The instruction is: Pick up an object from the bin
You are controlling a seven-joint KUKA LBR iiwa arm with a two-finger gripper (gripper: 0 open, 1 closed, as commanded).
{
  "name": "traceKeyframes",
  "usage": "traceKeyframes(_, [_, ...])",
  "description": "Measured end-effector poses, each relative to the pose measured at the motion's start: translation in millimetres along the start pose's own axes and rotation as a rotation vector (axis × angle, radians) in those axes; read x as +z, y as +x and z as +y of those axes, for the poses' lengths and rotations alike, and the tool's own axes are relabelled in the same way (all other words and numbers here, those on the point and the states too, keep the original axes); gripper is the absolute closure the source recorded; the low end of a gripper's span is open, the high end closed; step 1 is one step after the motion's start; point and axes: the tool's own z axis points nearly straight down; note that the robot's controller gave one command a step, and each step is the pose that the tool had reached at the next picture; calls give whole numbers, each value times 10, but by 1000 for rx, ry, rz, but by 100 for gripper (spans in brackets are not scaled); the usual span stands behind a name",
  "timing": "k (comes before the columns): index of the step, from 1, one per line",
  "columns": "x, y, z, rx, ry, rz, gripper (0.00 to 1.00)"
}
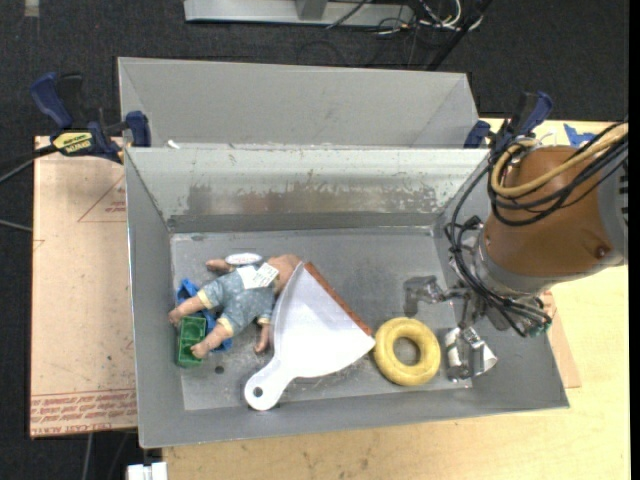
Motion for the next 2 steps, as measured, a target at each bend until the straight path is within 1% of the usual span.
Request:
traceKeyframes(1, [438, -310, -43, -44, 2, -5, 0])
traceKeyframes(2, [790, -349, 66, -134, 1, -2, 0])
